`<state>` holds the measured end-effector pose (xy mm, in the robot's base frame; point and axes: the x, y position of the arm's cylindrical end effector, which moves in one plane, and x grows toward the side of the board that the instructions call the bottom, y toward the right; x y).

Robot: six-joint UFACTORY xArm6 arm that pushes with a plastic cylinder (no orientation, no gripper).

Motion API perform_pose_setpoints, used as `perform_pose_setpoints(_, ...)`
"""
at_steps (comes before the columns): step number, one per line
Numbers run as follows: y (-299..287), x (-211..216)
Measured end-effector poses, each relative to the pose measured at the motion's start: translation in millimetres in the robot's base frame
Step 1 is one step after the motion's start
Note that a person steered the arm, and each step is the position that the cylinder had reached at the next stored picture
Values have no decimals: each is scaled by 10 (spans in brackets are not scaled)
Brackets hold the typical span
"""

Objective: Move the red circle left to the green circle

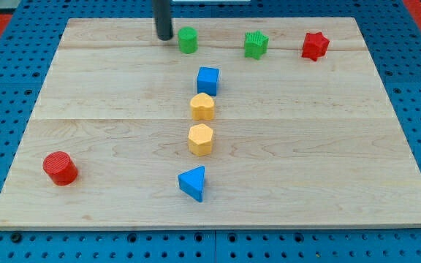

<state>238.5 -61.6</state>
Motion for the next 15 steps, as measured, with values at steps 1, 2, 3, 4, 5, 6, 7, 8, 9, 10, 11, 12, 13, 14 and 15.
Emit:
perform_pose_setpoints(1, 365, 1)
perform_pose_setpoints(2, 119, 17)
perform_pose_setpoints(3, -645, 101)
perform_pose_setpoints(4, -991, 517)
perform_pose_setpoints(5, -718, 1251)
perform_pose_setpoints(6, -440, 1815)
perform_pose_setpoints(7, -485, 2433)
perform_pose_setpoints(8, -783, 2974)
perform_pose_setpoints(9, -1099, 3538)
perform_pose_setpoints(10, -1416, 3370)
perform_pose_setpoints(11, -1401, 2856)
perform_pose_setpoints(12, -1610, 2642)
perform_pose_setpoints(13, -1849, 2818)
perform_pose_setpoints(14, -2032, 2452)
perform_pose_setpoints(15, -1781, 2061)
